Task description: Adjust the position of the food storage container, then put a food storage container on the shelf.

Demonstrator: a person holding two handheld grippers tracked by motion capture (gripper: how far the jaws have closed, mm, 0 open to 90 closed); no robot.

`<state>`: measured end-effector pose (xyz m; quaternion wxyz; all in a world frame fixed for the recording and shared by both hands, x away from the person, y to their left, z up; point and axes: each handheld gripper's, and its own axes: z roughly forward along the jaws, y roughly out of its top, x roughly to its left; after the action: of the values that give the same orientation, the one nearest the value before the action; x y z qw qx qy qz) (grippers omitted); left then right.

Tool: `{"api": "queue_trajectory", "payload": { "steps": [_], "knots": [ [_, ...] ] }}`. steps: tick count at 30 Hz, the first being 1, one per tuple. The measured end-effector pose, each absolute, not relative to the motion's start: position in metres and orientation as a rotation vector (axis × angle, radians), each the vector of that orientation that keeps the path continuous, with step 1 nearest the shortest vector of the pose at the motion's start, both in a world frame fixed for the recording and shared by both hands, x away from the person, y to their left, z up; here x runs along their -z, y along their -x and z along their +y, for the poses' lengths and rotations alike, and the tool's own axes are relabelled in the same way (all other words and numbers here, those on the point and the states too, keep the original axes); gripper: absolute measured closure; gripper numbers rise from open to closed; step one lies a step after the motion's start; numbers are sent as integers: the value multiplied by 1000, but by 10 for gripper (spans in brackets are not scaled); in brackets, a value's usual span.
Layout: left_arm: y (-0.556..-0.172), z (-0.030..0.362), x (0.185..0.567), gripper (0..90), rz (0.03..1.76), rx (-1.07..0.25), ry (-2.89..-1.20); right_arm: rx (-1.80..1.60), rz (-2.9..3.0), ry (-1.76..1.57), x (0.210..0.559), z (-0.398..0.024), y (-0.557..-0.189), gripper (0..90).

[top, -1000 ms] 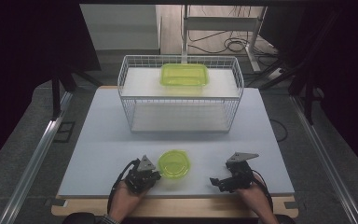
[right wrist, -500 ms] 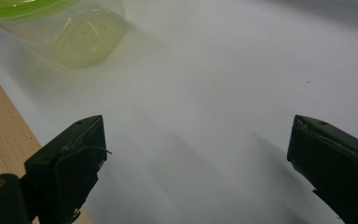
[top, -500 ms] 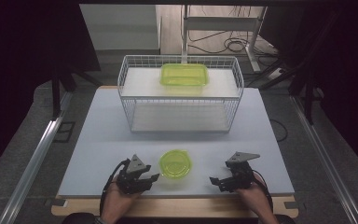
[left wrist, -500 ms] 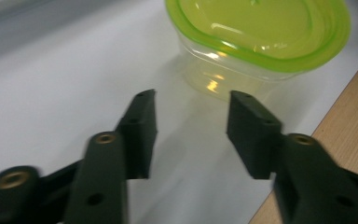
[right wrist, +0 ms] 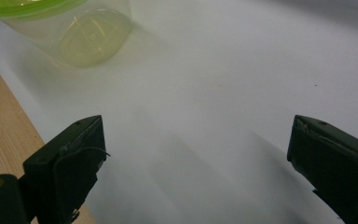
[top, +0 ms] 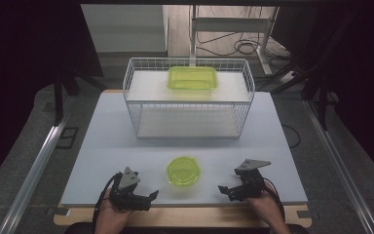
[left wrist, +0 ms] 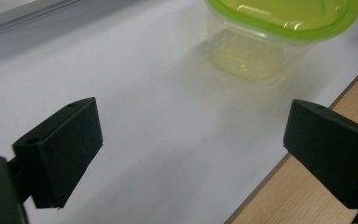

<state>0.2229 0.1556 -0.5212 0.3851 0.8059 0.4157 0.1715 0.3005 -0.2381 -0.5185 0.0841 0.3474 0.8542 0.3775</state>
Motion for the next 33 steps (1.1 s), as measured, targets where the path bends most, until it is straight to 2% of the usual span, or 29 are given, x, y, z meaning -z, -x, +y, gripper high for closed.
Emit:
{"api": "queue_trajectory", "payload": {
  "steps": [17,28,33],
  "knots": [
    [-219,156,525,9,1026,-509,-2060,-1192,2508,-1087,515,-241,-303,32],
    [-219,157,525,9,1026,-535,-2055,-1283,2518,-1172,497,-233,-313,35],
    [-219,156,525,9,1021,-540,-2058,-1286,2530,-1192,489,-226,-317,90]
  ]
}}
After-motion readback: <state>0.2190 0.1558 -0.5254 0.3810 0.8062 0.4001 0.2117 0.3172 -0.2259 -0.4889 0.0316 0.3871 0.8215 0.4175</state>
